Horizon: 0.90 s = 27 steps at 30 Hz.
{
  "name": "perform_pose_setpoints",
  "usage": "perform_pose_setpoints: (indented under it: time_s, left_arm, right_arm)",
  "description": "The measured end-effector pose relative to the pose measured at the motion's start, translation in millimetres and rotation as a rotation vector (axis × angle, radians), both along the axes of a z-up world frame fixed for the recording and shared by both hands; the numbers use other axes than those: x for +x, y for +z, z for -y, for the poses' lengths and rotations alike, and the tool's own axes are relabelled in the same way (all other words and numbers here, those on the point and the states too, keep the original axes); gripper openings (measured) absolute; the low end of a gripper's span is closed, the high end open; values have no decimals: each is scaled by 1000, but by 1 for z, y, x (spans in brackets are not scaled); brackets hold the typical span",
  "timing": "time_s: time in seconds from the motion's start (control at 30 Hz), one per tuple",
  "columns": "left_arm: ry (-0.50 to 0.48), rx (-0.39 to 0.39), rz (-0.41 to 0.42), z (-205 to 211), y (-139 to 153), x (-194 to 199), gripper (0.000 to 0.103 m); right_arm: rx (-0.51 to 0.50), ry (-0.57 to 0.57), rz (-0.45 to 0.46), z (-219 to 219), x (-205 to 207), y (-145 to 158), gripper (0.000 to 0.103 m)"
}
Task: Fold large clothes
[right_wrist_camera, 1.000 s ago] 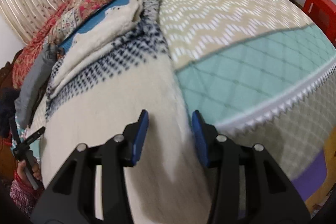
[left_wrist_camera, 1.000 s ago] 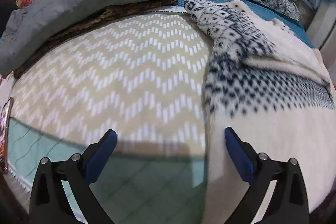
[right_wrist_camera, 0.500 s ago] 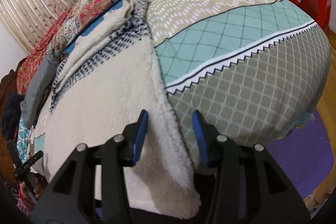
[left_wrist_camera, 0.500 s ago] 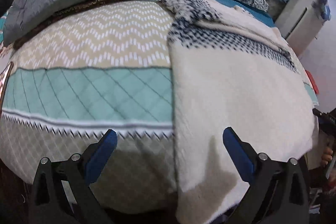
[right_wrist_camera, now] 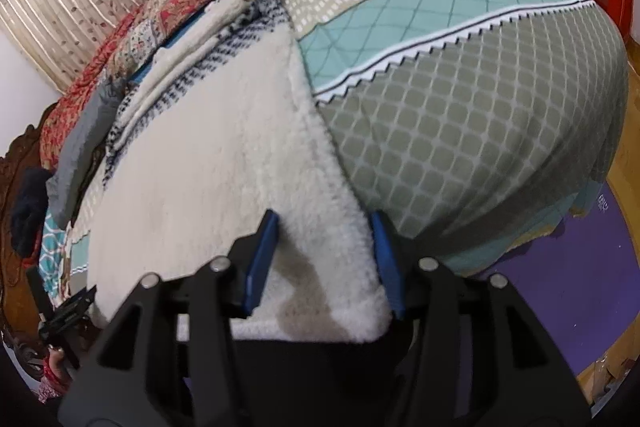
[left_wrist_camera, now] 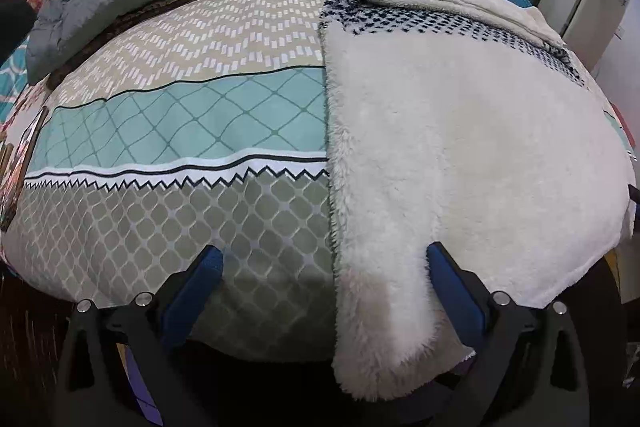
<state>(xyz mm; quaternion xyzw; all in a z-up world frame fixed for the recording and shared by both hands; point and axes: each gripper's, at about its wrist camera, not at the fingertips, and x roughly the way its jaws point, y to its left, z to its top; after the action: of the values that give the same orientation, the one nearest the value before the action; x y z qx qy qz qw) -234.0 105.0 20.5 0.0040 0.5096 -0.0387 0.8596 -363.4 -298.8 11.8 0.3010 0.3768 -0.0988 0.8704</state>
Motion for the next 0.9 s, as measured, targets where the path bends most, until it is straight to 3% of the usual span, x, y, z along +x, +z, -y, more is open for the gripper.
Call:
perform_pose_setpoints:
  time_s: [0.77,0.8,0.9]
  left_arm:
    - [19,19,-16,2,0,-4,0]
    - [15,11,-24,2,1,-5,0]
    - [-52,-122,-44,2,9,-17,0]
  right_arm:
    - [21,40,-49,-8,5,-9,51]
    - [24,53,-52,-10,5,-9,51]
    - [30,112,-56,-15,1,-9,51]
